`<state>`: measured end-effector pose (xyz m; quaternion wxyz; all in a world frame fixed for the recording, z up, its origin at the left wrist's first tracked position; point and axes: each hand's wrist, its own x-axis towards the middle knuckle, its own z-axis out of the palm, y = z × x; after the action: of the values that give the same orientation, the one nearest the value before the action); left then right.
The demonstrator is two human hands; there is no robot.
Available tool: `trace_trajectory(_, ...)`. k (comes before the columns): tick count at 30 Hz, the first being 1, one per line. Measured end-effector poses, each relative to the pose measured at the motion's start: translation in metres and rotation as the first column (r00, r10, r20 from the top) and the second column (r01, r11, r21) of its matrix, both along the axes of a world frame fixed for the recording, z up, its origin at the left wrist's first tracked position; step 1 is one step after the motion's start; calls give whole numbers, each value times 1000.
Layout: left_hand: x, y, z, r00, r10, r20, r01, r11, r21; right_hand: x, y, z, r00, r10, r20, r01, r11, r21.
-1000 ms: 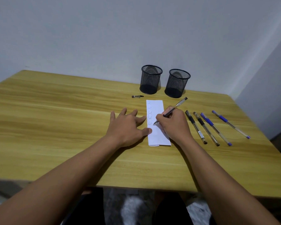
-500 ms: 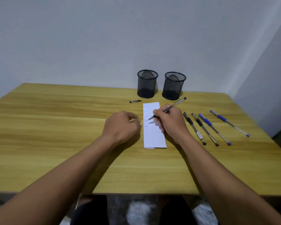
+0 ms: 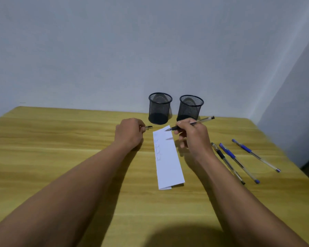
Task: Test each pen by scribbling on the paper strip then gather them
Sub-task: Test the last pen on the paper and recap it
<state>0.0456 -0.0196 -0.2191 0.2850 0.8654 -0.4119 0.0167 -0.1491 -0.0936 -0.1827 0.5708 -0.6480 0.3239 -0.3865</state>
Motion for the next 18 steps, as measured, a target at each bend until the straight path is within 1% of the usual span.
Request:
trace_trajectory(3,-6,7,11,989,-85,-118,59,976,-208,2,-4,8,1000,-8,25,7,1000,29)
trace_trajectory(5,-14,14,25,978,-158,-139,109,946,-306,3,-5,11,999,-10,36,9,1000,28)
trace_trajectory(7,-22,20,40,967,-208,-147,142,919,-368,2,-1,16,998,-6,64,4,999,40)
trace_trajectory(10,-34,30,58,954,-257,-151,172,889,-425,-1,7,27,990,5,139,-19,995,96)
trace_trajectory(13,-47,39,75,948,-294,-125,212,871,-443,-7,13,39,979,-1,206,-29,990,141)
trace_trajectory(18,-61,47,91,935,-329,-134,232,852,-469,-23,22,59,962,2,273,-39,991,131)
